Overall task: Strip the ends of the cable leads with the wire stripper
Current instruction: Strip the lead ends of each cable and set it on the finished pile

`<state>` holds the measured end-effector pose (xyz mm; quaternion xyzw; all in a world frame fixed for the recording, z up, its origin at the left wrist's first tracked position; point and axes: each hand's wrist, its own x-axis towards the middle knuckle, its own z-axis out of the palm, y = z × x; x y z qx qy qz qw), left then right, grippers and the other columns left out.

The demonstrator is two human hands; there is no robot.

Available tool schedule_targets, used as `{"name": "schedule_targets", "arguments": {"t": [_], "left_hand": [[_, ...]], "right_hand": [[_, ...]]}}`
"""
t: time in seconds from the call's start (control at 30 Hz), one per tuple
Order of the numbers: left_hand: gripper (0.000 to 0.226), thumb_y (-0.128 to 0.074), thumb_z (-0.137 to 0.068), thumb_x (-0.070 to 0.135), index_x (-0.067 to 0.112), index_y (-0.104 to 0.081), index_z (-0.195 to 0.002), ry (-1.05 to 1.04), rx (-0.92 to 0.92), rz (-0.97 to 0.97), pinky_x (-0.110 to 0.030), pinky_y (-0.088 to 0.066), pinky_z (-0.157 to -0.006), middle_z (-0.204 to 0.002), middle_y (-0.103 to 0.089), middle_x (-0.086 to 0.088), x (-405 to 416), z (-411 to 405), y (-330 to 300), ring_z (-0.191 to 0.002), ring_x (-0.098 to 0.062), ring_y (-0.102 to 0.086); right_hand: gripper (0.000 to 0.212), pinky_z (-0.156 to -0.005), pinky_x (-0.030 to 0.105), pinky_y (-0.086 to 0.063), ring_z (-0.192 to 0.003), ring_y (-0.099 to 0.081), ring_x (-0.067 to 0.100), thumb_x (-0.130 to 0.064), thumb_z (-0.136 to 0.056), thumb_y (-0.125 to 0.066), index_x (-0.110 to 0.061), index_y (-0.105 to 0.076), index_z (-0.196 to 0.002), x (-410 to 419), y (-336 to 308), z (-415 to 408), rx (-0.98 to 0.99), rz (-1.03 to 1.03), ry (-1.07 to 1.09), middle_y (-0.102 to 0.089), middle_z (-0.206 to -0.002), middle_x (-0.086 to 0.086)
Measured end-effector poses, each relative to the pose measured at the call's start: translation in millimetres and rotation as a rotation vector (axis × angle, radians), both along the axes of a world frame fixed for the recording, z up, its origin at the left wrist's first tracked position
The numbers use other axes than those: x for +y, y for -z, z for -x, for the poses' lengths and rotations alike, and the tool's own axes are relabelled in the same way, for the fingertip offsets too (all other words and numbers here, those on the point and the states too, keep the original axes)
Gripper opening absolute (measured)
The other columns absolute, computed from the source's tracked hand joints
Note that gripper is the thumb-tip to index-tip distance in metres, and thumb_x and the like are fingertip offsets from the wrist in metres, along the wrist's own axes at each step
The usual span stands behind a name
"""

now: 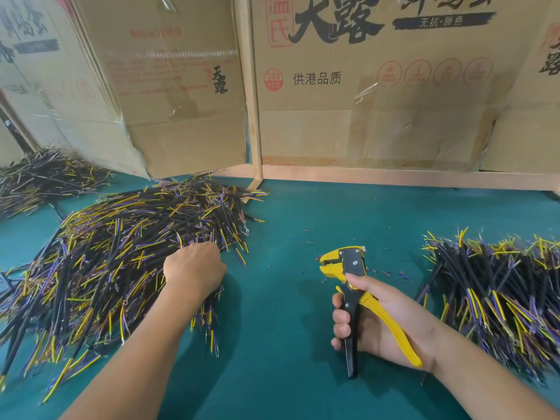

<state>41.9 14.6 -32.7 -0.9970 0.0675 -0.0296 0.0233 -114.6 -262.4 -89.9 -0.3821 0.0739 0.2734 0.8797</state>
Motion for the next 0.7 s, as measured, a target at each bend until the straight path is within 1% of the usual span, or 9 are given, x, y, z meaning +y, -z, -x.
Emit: {"name": "schedule_targets", "arguments": {"t": [0.07,0.17,0.27,0.37,0.4,0.47,0.6,0.63,0.7], "left_hand": [[0.025,-0.053,-0.092,0.028,0.017,-0.042,-0.072,0.021,-0.015,0.04,-0.031,-0.04,-0.069,-0.082,-0.051,0.0,1.1,0.0,0.6,-0.094,-0.031,-0.064],[0.035,-0.052,-0.094,0.031,0.017,-0.037,-0.066,0.022,-0.018,0.165,-0.032,-0.04,-0.07,-0.084,-0.051,-0.005,4.9,-0.8,0.0,-0.084,-0.032,-0.056],[0.04,-0.052,-0.095,0.03,0.012,-0.039,-0.062,0.024,-0.03,0.315,-0.035,-0.041,-0.068,-0.075,-0.051,-0.01,7.6,-2.9,-2.9,-0.079,-0.038,-0.056],[0.041,-0.054,-0.091,0.023,0.01,-0.035,-0.057,0.074,-0.099,0.4,-0.035,-0.034,-0.059,-0.068,-0.051,-0.021,6.2,-3.7,-5.0,-0.069,-0.041,-0.051],[0.041,-0.054,-0.09,0.021,0.01,-0.035,-0.056,0.092,-0.115,0.402,-0.035,-0.033,-0.058,-0.066,-0.05,-0.02,5.3,-3.6,-4.7,-0.068,-0.041,-0.049],[0.04,-0.055,-0.089,0.021,0.01,-0.037,-0.055,0.107,-0.123,0.393,-0.034,-0.033,-0.057,-0.06,-0.045,-0.012,3.1,-2.9,-2.9,-0.067,-0.04,-0.049],[0.025,-0.056,-0.088,0.023,0.008,-0.056,-0.068,0.113,-0.176,0.326,-0.033,-0.04,-0.059,-0.07,-0.06,-0.008,3.5,-4.1,-1.3,-0.071,-0.035,-0.056],[0.022,-0.057,-0.088,0.023,0.01,-0.059,-0.07,0.137,-0.193,0.367,-0.033,-0.042,-0.06,-0.072,-0.062,-0.007,3.9,-4.9,-1.9,-0.072,-0.034,-0.058],[0.017,-0.061,-0.089,0.021,0.014,-0.062,-0.073,0.209,-0.19,0.569,-0.032,-0.043,-0.06,-0.067,-0.063,0.0,2.3,-5.2,-4.7,-0.067,-0.026,-0.059]], "right_hand": [[0.042,-0.086,0.053,-0.049,-0.07,-0.054,0.033,-0.045,-0.089,-0.073,-0.003,-0.068,-0.091,-0.1,0.6,0.4,0.002,-0.008,-0.001,-0.054,-0.079,0.015],[0.042,-0.087,0.053,-0.048,-0.071,-0.054,0.032,-0.044,-0.089,-0.072,-0.003,-0.068,-0.092,-0.5,2.0,0.7,-0.003,-0.02,-0.002,-0.054,-0.079,0.015],[0.042,-0.087,0.053,-0.048,-0.07,-0.054,0.032,-0.045,-0.09,-0.072,-0.003,-0.068,-0.092,-0.4,2.1,0.2,-0.006,-0.023,-0.008,-0.053,-0.078,0.015],[0.042,-0.087,0.053,-0.048,-0.07,-0.054,0.032,-0.045,-0.09,-0.071,-0.003,-0.068,-0.092,-0.1,3.2,-1.1,-0.01,-0.026,-0.007,-0.054,-0.079,0.014],[0.042,-0.087,0.053,-0.048,-0.07,-0.054,0.032,-0.045,-0.09,-0.071,-0.003,-0.068,-0.092,-0.3,3.7,-1.4,-0.011,-0.026,-0.007,-0.054,-0.079,0.015],[0.042,-0.087,0.053,-0.048,-0.071,-0.055,0.032,-0.045,-0.09,-0.071,-0.003,-0.068,-0.093,-0.9,4.1,-1.6,-0.013,-0.025,-0.015,-0.055,-0.079,0.015],[0.042,-0.088,0.053,-0.048,-0.071,-0.055,0.032,-0.045,-0.091,-0.07,-0.003,-0.068,-0.092,-0.8,4.4,-1.1,-0.015,-0.027,-0.016,-0.055,-0.079,0.015],[0.042,-0.088,0.053,-0.048,-0.071,-0.055,0.032,-0.045,-0.09,-0.071,-0.003,-0.069,-0.092,-0.7,4.2,-1.2,-0.014,-0.027,-0.013,-0.055,-0.079,0.015],[0.042,-0.087,0.053,-0.049,-0.07,-0.055,0.032,-0.044,-0.089,-0.072,-0.003,-0.069,-0.092,-0.7,3.7,-1.0,-0.013,-0.018,-0.008,-0.055,-0.079,0.015]]}}
